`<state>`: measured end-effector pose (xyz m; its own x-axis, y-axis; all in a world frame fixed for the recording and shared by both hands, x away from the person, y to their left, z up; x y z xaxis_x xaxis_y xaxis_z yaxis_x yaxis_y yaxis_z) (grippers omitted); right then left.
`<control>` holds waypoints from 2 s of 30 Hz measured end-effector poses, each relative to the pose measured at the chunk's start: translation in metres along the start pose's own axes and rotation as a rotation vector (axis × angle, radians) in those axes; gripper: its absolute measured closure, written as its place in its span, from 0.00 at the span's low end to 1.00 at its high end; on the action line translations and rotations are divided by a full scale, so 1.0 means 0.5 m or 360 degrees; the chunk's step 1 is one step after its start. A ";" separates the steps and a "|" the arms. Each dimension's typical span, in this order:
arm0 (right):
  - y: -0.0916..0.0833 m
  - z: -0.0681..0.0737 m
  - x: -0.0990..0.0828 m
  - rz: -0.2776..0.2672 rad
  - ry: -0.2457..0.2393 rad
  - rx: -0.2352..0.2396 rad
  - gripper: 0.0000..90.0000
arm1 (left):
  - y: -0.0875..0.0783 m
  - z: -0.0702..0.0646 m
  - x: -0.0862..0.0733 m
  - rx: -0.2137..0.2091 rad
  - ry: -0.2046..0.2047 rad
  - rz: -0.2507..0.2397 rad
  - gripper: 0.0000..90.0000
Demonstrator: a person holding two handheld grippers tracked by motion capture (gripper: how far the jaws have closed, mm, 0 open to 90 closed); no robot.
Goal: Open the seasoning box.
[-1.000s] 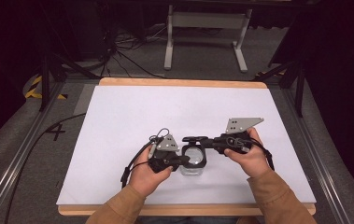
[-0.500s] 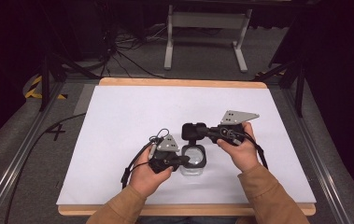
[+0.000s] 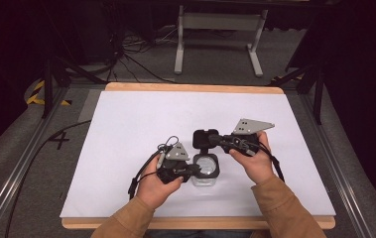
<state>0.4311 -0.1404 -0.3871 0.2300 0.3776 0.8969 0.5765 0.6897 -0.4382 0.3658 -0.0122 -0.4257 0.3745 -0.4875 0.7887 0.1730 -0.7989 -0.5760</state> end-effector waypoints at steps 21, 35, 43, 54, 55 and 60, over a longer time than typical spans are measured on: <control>-0.125 -0.043 -0.027 0.0013 0.0024 -0.0086 0.61 | -0.161 0.072 -0.024 0.0133 -0.0119 -0.0010 0.61; -0.166 -0.105 -0.097 0.0218 0.0103 -0.0222 0.47 | -0.233 0.175 -0.113 0.0324 -0.0301 0.0146 0.49; -0.198 -0.175 -0.167 0.0381 0.0203 -0.0368 0.35 | -0.257 0.232 -0.172 0.0404 -0.0431 0.0175 0.46; -0.189 -0.206 -0.247 0.0523 0.0273 -0.0377 0.31 | -0.236 0.268 -0.230 0.0421 -0.0316 0.0335 0.38; -0.187 -0.207 -0.254 0.0529 0.0282 -0.0377 0.31 | -0.234 0.269 -0.233 0.0408 -0.0315 0.0346 0.37; -0.169 -0.213 -0.289 0.0585 0.0265 -0.0398 0.30 | -0.217 0.271 -0.252 0.0374 -0.0309 0.0405 0.35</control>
<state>0.4327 -0.3190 -0.4734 0.5650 0.4503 0.6914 0.5998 0.3514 -0.7189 0.4235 0.1838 -0.4916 0.5939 -0.5659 0.5718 0.2475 -0.5478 -0.7992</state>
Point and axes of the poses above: each handheld gripper's, and its own axes: y roughly forward along the jaws, x roughly out of its top, z roughly to its left, the point moved 8 cm from there along y, roughly forward along the jaws, and after that the axes turned 6 degrees about -x, right-handed, at the moved point
